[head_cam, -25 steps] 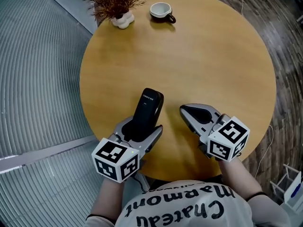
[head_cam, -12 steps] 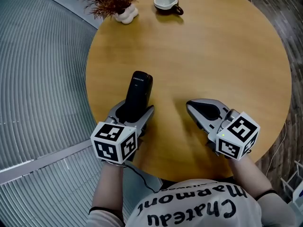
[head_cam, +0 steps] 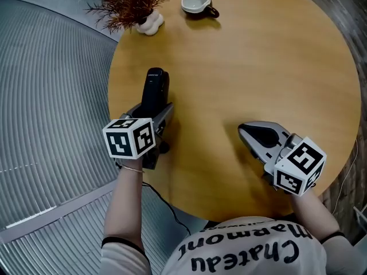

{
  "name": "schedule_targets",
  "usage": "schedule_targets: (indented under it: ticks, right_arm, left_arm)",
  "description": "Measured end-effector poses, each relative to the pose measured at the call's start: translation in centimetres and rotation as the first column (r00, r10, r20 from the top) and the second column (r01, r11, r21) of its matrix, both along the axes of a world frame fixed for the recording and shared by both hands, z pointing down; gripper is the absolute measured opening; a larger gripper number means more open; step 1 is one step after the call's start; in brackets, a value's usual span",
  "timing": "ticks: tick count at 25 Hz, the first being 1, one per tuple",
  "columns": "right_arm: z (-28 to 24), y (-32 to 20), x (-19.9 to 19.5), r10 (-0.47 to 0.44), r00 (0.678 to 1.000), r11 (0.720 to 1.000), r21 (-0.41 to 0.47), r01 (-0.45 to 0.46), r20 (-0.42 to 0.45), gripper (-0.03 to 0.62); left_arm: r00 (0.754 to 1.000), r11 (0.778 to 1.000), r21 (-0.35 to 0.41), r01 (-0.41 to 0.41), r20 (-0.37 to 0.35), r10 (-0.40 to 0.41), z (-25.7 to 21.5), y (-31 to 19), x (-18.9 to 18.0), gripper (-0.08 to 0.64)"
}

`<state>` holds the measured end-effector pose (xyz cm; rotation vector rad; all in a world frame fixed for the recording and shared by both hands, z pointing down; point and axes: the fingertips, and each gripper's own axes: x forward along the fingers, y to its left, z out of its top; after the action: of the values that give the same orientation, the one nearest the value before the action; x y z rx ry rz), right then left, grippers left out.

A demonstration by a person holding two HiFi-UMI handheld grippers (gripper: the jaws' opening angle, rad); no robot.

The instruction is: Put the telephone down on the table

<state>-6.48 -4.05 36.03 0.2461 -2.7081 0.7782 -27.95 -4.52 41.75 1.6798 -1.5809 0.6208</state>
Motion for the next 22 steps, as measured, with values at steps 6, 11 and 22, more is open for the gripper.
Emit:
schedule_targets:
  ticks: [6, 11, 22]
  right_arm:
    - [0.3, -0.3, 0.9, 0.041, 0.999, 0.999, -0.008, -0.041, 0.001, 0.014]
    - [0.7, -0.5, 1.6, 0.071, 0.997, 0.997, -0.015, -0.072, -0.009, 0.014]
    - [0.9, -0.4, 2.0, 0.114, 0.993, 0.993, -0.019, -0.115, -0.019, 0.014]
  left_arm:
    - [0.999, 0.999, -0.027, -0.028, 0.030, 0.029, 0.6, -3.2, -2.3, 0.302]
    - [0.994, 0.996, -0.055, -0.064, 0.081, 0.068, 2.0, -6.3, -3.6, 0.302]
    - [0.998, 0.998, -0.048, -0.031, 0.047, 0.034, 3.1, -10.9, -6.1, 0.304]
